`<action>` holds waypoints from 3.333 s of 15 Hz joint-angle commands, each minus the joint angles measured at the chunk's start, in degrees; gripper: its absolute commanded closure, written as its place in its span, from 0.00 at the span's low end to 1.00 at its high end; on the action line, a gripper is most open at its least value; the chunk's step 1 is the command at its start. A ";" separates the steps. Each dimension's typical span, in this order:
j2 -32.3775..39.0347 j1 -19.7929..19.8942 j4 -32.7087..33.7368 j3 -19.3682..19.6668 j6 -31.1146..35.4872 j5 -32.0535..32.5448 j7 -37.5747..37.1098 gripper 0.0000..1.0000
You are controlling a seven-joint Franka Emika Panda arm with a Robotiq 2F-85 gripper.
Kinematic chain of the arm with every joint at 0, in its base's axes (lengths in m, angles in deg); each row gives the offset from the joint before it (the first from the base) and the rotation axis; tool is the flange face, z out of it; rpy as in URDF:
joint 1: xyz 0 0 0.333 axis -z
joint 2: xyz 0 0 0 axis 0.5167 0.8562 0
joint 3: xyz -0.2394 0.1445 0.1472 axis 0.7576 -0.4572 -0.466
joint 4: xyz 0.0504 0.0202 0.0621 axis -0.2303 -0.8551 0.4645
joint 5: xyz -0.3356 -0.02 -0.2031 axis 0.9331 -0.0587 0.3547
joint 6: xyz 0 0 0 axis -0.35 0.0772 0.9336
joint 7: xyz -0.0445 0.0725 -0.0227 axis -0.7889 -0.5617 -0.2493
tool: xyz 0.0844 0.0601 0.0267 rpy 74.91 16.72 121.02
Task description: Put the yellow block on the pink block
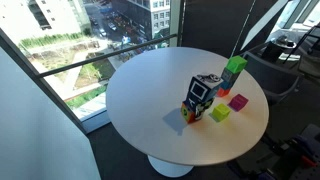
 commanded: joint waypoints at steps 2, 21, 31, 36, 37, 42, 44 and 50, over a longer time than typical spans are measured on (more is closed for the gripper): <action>-0.10 0.92 0.13 -0.69 -0.30 -0.49 0.56 0.00; 4.60 2.05 3.11 -1.41 3.41 0.05 0.15 0.00; 14.25 6.72 9.58 -0.39 9.84 3.70 -1.08 0.00; 19.53 10.13 13.15 0.78 10.18 8.06 -1.67 0.00; 20.52 10.60 13.72 1.12 10.15 8.97 -1.67 0.00; 25.60 10.80 15.88 4.74 11.81 10.47 2.75 0.00; 27.54 10.40 16.49 6.31 12.74 9.75 5.56 0.00; 29.74 10.25 15.82 8.35 14.41 10.00 9.62 0.00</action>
